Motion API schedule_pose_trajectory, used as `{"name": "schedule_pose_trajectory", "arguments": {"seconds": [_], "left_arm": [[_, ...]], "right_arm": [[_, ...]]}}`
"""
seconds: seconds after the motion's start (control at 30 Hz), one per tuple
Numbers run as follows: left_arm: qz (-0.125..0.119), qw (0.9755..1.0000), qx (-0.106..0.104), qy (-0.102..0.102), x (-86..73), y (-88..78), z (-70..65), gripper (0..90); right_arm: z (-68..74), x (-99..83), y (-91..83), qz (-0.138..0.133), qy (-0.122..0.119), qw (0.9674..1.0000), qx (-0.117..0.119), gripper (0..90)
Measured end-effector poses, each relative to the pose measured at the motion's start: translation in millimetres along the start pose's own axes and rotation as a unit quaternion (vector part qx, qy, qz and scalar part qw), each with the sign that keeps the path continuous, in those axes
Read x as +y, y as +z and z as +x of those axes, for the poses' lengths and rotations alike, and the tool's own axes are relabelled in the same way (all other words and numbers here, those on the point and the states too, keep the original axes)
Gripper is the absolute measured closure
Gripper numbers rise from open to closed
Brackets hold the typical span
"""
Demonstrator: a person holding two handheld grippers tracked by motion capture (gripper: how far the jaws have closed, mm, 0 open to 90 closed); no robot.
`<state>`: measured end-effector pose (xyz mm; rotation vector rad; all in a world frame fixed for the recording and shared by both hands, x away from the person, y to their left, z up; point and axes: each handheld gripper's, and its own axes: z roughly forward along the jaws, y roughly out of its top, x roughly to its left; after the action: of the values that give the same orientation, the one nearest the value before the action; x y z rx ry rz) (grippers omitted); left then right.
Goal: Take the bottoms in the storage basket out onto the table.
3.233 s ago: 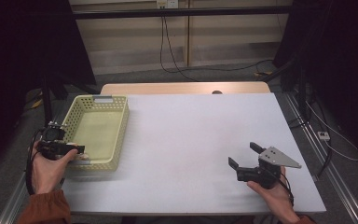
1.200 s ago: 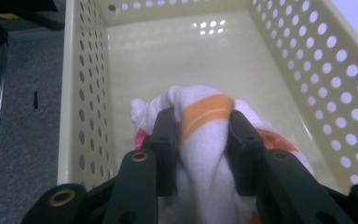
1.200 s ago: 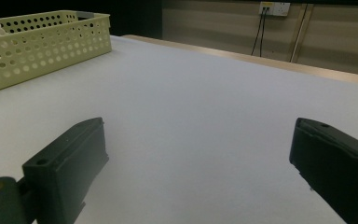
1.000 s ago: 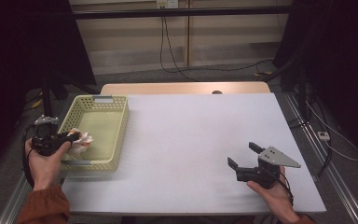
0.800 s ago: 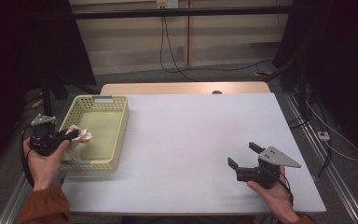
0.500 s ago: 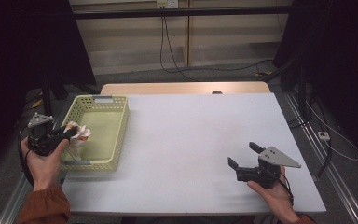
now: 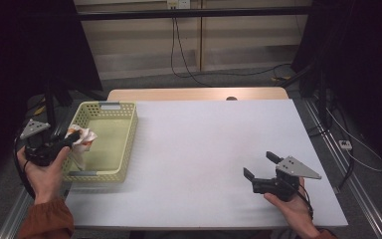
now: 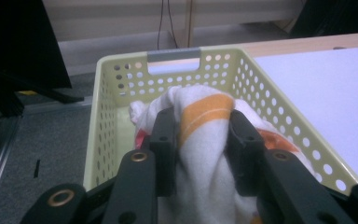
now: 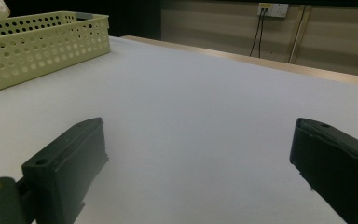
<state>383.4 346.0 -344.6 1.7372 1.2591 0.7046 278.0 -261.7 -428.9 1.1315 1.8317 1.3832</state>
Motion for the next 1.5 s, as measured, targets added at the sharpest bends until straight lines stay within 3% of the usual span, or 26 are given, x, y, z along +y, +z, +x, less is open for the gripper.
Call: {"name": "schedule_pose_trajectory", "arguments": {"seconds": [0.43,0.63,0.73,1.03,1.5], "left_arm": [[-0.048,0.9985,0.015,0.021,5.3,-11.1,-8.4,67.5],[-0.065,0.9977,0.014,0.015,7.6,-15.9,-10.3,67.4],[-0.078,0.9969,0.008,-0.003,8.0,-18.2,-9.1,67.5],[-0.104,0.9945,0.010,0.004,13.1,-26.8,-14.7,67.5],[-0.120,0.9924,-0.024,0.012,24.1,-32.6,-31.2,67.4]], "right_arm": [[0.6,0.0,0.3,0.000,0.001,1.0000,0.003,3.6],[0.3,0.0,0.3,0.000,0.001,1.0000,0.002,3.6],[0.6,0.0,0.3,0.000,0.001,1.0000,0.003,3.6],[0.5,0.0,0.3,0.001,0.001,1.0000,0.003,3.6],[0.4,-0.1,0.2,0.000,0.000,1.0000,0.004,3.6]]}}
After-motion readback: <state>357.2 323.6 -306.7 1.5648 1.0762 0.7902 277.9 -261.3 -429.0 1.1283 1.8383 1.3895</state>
